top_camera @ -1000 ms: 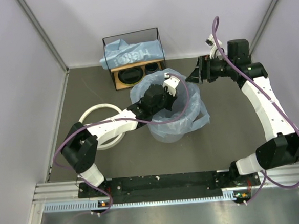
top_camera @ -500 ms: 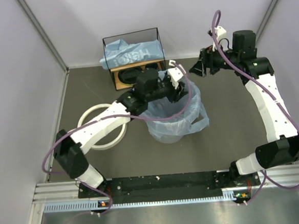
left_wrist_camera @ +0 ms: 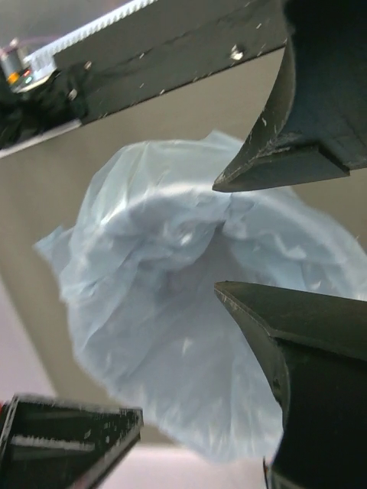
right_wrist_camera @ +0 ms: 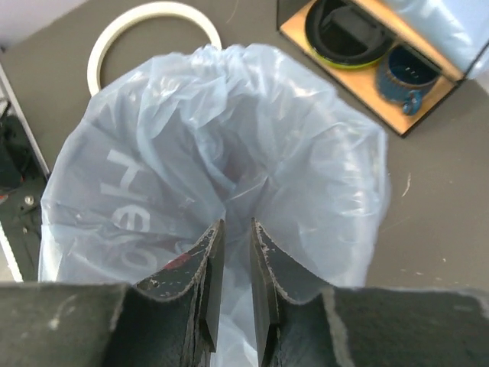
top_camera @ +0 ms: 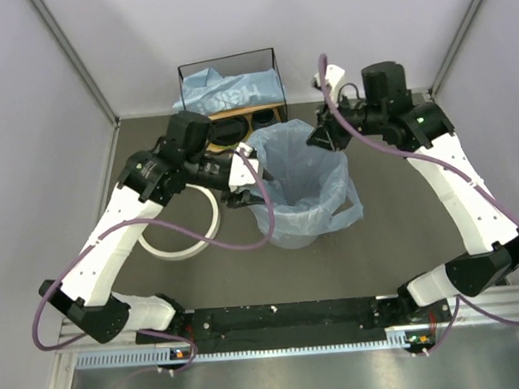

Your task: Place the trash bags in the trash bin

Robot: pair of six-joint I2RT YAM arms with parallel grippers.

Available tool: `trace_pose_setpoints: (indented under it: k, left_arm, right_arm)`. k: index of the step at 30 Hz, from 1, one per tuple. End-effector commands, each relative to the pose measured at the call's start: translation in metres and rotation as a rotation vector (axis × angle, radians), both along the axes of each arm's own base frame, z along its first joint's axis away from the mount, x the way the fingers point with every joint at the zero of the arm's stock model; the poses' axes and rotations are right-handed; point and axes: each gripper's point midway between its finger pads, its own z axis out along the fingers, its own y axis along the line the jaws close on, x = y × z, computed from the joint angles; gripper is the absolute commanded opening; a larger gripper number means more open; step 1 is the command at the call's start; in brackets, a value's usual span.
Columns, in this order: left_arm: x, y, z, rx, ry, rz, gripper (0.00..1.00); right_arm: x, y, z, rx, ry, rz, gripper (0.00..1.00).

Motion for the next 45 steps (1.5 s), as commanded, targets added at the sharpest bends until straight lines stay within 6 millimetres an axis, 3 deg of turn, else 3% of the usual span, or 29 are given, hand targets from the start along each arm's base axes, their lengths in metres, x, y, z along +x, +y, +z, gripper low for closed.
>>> trace_pose_setpoints:
  k: [1, 3, 5, 7, 10, 12, 15, 20, 28, 34, 37, 40, 43, 45]
  left_arm:
    - [-0.012, 0.011, -0.035, 0.128, 0.033, -0.074, 0.59]
    - [-0.006, 0.011, -0.042, 0.149, 0.026, -0.061, 0.66]
    - [-0.002, 0.012, -0.053, 0.177, -0.006, -0.064, 0.68]
    - [0.002, 0.010, -0.061, 0.180, -0.040, -0.060, 0.68]
    - [0.002, 0.007, -0.073, 0.203, -0.057, -0.077, 0.63]
    - [0.003, 0.006, -0.082, 0.222, -0.048, -0.083, 0.53]
    - [0.006, 0.007, -0.091, 0.249, -0.054, -0.082, 0.46]
    - [0.003, 0.009, -0.102, 0.272, -0.041, -0.104, 0.38]
    - [-0.003, 0.013, -0.106, 0.287, -0.030, -0.124, 0.36]
    - [-0.005, 0.013, -0.110, 0.290, -0.018, -0.136, 0.36]
    - [-0.004, 0.013, -0.111, 0.296, -0.019, -0.134, 0.36]
    - [-0.005, 0.015, -0.109, 0.294, -0.025, -0.137, 0.37]
    - [-0.007, 0.015, -0.109, 0.294, -0.027, -0.143, 0.37]
    - [-0.007, 0.014, -0.109, 0.291, -0.027, -0.146, 0.37]
  right_arm:
    - [-0.006, 0.007, -0.027, -0.170, -0.014, 0.002, 0.16]
    - [-0.005, 0.014, -0.042, -0.223, -0.009, 0.006, 0.12]
    - [0.002, 0.013, -0.059, -0.288, -0.015, -0.013, 0.00]
    - [0.010, 0.019, -0.074, -0.341, -0.026, -0.018, 0.00]
    - [0.020, 0.025, -0.092, -0.406, -0.054, -0.021, 0.00]
    - [0.028, 0.029, -0.098, -0.421, -0.074, -0.023, 0.00]
    - [0.036, 0.033, -0.116, -0.467, -0.096, -0.031, 0.00]
    - [0.031, 0.035, -0.150, -0.522, -0.081, -0.028, 0.00]
    - [0.025, 0.029, -0.207, -0.577, -0.032, -0.016, 0.00]
    - [0.020, 0.032, -0.227, -0.579, -0.005, 0.015, 0.00]
    - [0.016, 0.042, -0.209, -0.501, -0.045, 0.038, 0.00]
    - [0.010, 0.052, -0.160, -0.388, -0.115, 0.066, 0.00]
    - [-0.002, 0.054, -0.107, -0.290, -0.186, 0.097, 0.11]
    - [-0.010, 0.044, -0.086, -0.240, -0.162, 0.087, 0.23]
